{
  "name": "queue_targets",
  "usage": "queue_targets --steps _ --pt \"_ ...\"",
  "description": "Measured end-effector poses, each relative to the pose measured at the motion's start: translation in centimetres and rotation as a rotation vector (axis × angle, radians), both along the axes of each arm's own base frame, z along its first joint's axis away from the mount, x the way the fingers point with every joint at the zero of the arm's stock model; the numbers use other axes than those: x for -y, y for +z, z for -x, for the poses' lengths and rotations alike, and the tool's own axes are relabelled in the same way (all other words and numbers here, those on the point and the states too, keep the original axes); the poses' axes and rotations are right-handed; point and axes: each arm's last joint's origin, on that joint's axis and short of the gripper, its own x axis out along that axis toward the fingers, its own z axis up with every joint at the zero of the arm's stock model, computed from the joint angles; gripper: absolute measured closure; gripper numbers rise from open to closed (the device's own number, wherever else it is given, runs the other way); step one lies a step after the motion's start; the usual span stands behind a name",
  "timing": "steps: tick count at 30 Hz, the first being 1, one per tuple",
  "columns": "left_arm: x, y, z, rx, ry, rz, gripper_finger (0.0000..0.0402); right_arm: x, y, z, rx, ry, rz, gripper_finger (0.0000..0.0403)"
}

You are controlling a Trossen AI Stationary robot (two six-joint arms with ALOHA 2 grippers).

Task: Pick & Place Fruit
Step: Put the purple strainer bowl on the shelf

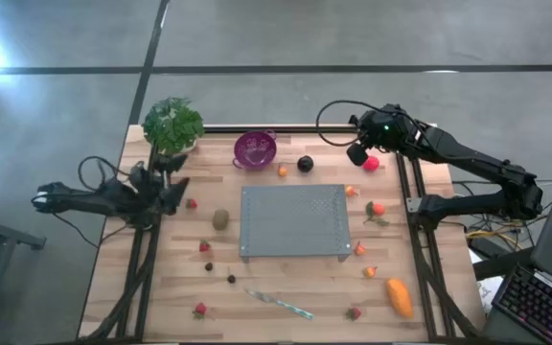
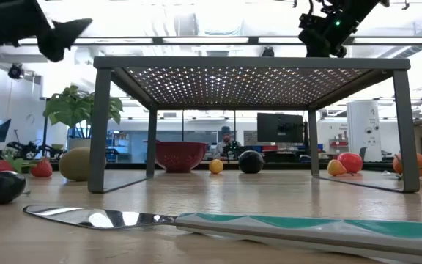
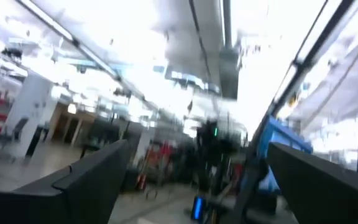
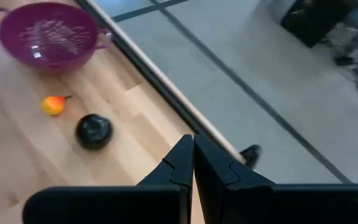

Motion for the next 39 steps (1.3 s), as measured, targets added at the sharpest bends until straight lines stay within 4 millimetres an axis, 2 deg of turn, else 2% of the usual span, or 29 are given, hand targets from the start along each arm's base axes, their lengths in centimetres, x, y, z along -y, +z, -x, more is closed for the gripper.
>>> queue_targets --steps 3,10,19,25,30,34,39 --pt "0.0 1.4 0.3 0.021 0.027 -0.036 0.0012 0.1 -0.2 -0.2 -0.01 0.009 -0.004 0.0394" --pt "-0.1 5.3 0.1 -0.109 0.132 -0.161 0.0012 0.2 -0.1 0.0 -0.007 -0.001 0.0 0.0394" --pt "-0.7 8.9 -0.6 -0.602 0.36 -0.075 0.0012 0.2 0.0 0.1 -0.008 0.002 0.006 0.0394" --pt "-0.7 10.9 -1.4 -0.877 0.405 -0.143 0.0012 0.2 0.0 0.1 -0.011 0.006 0.01 0.0394" --pt "-0.7 10.7 -3.7 -1.071 0.44 -0.273 0.0012 0.2 0.0 0.1 -0.011 0.006 0.01 0.0394" --pt "-0.8 9.2 -5.7 -1.237 0.48 -0.409 0.0012 0.2 0.0 0.1 -0.01 0.006 0.011 0.0394" --pt "-0.8 7.5 -7.6 -1.386 0.537 -0.478 0.0012 0.2 0.0 0.1 -0.012 0.006 0.012 0.0394"
